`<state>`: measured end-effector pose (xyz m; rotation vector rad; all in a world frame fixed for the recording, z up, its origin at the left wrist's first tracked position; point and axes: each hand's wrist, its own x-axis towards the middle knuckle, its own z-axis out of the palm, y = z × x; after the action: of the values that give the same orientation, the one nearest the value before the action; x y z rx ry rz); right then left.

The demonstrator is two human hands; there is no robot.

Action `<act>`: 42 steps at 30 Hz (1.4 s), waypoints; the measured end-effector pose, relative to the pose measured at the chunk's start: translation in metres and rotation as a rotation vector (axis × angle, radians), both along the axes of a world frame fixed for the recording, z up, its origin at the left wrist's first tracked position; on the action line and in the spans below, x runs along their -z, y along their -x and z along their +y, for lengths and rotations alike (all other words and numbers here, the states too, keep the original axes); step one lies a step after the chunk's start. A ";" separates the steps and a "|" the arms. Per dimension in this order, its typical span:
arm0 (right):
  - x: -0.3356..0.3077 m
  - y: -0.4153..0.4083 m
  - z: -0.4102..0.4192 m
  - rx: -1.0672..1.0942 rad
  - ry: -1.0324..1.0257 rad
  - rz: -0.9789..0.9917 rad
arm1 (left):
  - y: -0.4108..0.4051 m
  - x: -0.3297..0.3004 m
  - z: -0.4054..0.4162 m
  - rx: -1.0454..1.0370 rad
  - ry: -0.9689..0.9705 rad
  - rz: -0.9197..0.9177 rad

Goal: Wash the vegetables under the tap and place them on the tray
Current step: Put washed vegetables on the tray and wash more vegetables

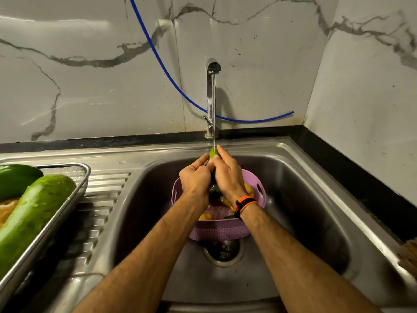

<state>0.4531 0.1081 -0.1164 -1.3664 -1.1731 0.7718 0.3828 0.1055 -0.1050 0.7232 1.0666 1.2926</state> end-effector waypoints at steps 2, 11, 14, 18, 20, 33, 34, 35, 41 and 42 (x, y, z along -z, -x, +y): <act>-0.001 0.003 0.002 -0.056 0.023 0.042 | 0.000 0.003 0.001 -0.001 -0.013 0.031; -0.001 0.009 0.000 -0.134 0.036 -0.068 | 0.001 0.008 0.008 -0.102 0.032 0.091; -0.004 0.003 0.002 -0.099 0.033 -0.029 | -0.005 0.008 0.006 -0.083 0.045 0.086; 0.002 0.006 -0.003 -0.152 0.043 -0.084 | -0.003 0.006 0.007 -0.139 0.058 0.126; -0.003 0.006 -0.001 -0.135 0.043 -0.054 | -0.003 0.008 0.005 -0.118 0.046 0.126; -0.002 0.003 -0.006 -0.150 0.028 -0.075 | -0.003 0.001 0.008 -0.124 0.080 0.088; -0.001 0.006 -0.006 -0.169 0.027 -0.092 | 0.000 0.000 0.011 -0.139 0.081 0.071; -0.002 0.008 -0.006 -0.174 0.032 -0.093 | 0.002 0.003 0.011 -0.147 0.080 0.070; -0.004 0.002 -0.003 -0.131 0.045 -0.050 | -0.003 0.008 0.008 -0.102 0.064 0.126; -0.002 0.002 -0.003 -0.138 0.039 -0.057 | -0.002 0.006 0.010 -0.109 0.061 0.124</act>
<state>0.4510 0.1048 -0.1140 -1.3578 -1.3133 0.8624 0.3843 0.1154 -0.1114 0.7147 1.2557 1.3153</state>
